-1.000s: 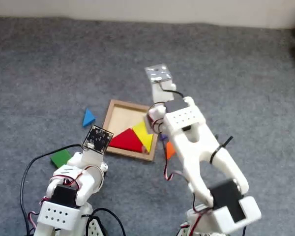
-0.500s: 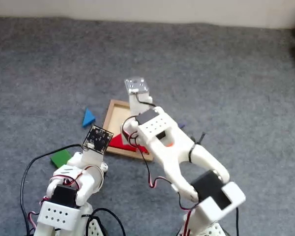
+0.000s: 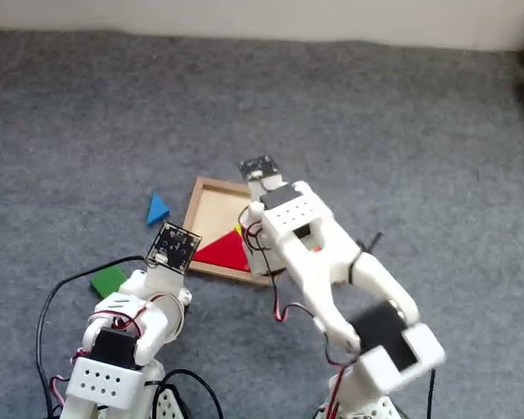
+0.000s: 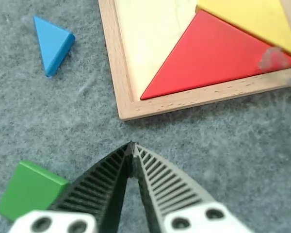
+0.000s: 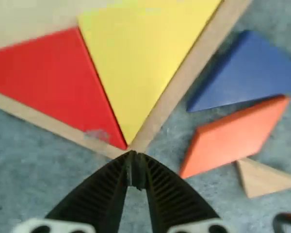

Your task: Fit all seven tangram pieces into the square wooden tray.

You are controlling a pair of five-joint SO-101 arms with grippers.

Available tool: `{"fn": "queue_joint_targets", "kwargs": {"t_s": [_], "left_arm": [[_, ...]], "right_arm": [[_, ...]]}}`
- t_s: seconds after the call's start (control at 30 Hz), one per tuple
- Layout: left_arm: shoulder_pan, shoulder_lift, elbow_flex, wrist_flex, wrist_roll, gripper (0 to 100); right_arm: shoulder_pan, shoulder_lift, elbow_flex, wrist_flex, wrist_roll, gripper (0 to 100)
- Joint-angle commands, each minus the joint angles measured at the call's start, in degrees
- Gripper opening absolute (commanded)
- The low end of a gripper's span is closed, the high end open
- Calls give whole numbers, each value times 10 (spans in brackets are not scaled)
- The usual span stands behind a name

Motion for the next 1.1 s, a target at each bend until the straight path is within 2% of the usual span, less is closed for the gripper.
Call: {"fn": "queue_joint_targets", "kwargs": {"t_s": [0.0,0.2,0.27,0.37,0.43,0.7,1.07], "left_arm": [[-2,-5,16,0,-4,6],[-2,-5,16,0,-4,6],[-2,-5,16,0,-4,6],[-2,-5,16,0,-4,6],[-2,-5,16,0,-4,6],[-2,-5,16,0,-4,6],[-2,-5,16,0,-4,6]], "right_arm": [[20,-124,-14,18,10,12],[67,-264,57,15,10,29],[88,-276,69,15,-13,87],[104,-266,73,15,-88,212],[102,-247,73,15,-95,255],[77,-120,70,-80,-97,256],[86,24,66,-104,-93,256]]}}
